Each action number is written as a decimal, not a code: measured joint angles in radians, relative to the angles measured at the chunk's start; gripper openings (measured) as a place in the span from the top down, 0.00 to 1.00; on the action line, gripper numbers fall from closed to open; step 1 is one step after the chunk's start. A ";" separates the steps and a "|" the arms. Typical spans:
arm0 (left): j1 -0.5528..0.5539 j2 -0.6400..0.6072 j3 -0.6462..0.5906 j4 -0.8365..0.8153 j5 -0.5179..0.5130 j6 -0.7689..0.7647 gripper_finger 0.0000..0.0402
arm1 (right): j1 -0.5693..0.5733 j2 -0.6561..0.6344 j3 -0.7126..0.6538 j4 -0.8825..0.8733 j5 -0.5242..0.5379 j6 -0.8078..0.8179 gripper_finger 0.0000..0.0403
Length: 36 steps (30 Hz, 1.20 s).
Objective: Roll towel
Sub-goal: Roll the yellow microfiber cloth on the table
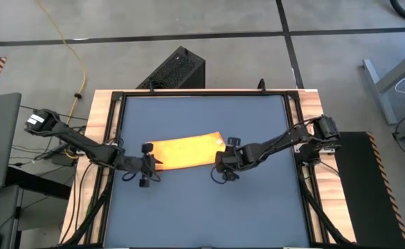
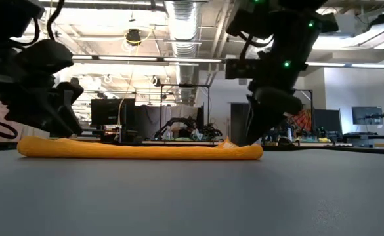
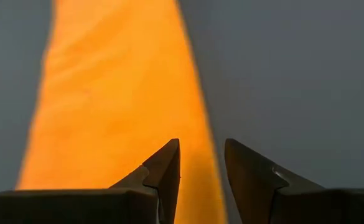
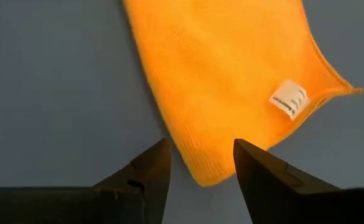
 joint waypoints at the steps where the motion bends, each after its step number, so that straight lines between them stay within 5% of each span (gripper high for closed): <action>1: 0.000 0.000 0.000 -0.004 0.024 0.008 0.71 | 0.005 0.000 0.000 -0.005 0.000 -0.032 0.50; 21: 0.000 0.000 0.000 -0.178 0.024 -0.048 0.71 | -0.007 0.044 0.001 0.013 -0.026 -0.200 0.50; 27: 0.000 0.000 0.000 -0.186 0.026 -0.051 0.73 | -0.016 0.103 0.004 0.035 0.045 -0.232 0.52; 31: 0.002 0.000 0.000 -0.186 0.034 -0.063 0.80 | -0.014 0.125 0.006 0.024 0.057 -0.231 0.63; 36: 0.027 0.000 0.000 -0.188 0.047 -0.075 0.97 | -0.007 0.113 0.003 0.027 0.048 -0.228 0.88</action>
